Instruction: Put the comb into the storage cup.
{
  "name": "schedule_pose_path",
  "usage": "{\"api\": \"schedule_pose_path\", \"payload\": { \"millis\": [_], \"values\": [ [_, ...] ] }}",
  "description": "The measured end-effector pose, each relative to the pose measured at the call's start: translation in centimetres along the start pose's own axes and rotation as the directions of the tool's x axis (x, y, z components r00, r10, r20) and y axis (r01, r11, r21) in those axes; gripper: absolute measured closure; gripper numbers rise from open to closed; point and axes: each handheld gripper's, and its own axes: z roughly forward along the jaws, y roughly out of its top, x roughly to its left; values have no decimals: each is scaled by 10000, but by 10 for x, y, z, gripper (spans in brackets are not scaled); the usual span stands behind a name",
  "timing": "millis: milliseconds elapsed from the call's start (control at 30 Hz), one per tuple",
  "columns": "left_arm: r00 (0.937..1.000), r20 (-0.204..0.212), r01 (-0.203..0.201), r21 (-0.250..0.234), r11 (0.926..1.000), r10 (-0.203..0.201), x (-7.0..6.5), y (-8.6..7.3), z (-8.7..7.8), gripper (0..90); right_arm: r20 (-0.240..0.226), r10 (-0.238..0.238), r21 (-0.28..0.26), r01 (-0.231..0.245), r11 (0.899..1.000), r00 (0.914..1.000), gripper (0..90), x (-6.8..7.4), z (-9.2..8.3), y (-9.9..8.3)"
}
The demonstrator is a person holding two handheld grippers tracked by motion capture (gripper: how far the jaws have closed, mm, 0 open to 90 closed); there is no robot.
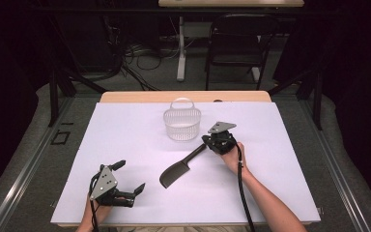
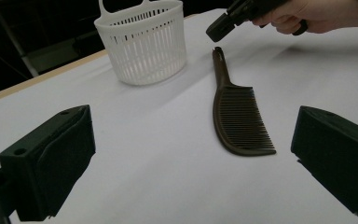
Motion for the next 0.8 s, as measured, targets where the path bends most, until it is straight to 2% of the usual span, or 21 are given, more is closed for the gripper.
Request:
{"api": "schedule_pose_path", "payload": {
  "millis": [167,267,367,533,800],
  "values": [
    [10000,26,16,29,10000,-16,0,0,1,0,-38,-208,145,209,9997,9998,900,2,7,2],
    [10000,42,33,47,10000,-33,0,0,1,0,74,-456,281,453,9986,9989,900,4,12,3],
    [10000,31,25,42,10000,-25,0,0,1,0,164,-504,375,498,9981,9986,900,4,17,4],
    [10000,49,49,60,10000,-50,0,0,1,0,227,-303,630,288,9976,9993,900,1,19,1],
    [9999,91,49,108,9999,-50,0,-1,2,0,265,-283,825,261,9962,9992,900,-2,19,0]
  ]
}}
